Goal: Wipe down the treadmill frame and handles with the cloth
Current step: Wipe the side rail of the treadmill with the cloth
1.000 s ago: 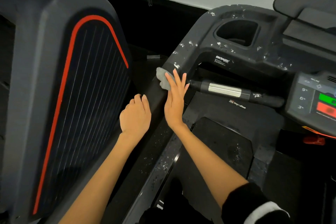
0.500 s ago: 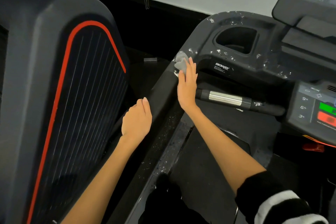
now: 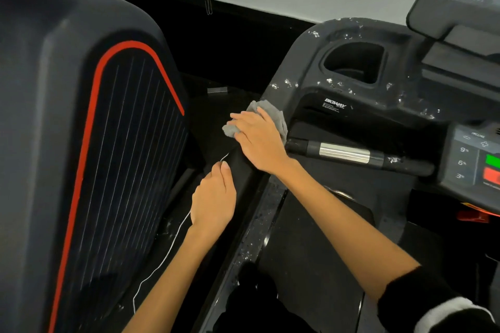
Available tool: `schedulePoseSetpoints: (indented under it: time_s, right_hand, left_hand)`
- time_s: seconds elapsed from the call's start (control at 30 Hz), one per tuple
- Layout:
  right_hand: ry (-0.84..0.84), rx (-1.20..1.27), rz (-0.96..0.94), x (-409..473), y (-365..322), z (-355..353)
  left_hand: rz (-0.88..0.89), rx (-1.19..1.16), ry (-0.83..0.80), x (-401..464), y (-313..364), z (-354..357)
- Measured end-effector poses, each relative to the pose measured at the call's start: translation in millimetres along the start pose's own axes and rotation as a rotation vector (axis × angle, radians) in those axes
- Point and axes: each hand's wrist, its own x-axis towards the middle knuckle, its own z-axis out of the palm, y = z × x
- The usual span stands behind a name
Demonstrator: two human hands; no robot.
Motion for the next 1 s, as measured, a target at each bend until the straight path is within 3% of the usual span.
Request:
schedulePoseSetpoints:
  time_s: [0.33,0.53,0.7,1.0]
  right_hand:
    - [0.119,0.285,0.051,-37.9,4.1,-2.4]
    - [0.122,0.184,0.029,-1.4,41.6,-20.2]
    - [0.139,0.187,0.170,34.3,62.6,-27.5]
    - [0.240,0.218,0.188,-23.3,-4.4,7.5]
  left_hand:
    - [0.016,-0.040,-0.057,-0.5,-4.2,-3.8]
    - [0.026,-0.007,-0.100,1.9,-9.9,-2.5]
    - [0.040,-0.016,-0.094,1.3,-10.8,-2.8]
    - [0.012,-0.062,-0.094,2.8,-13.3,-0.7]
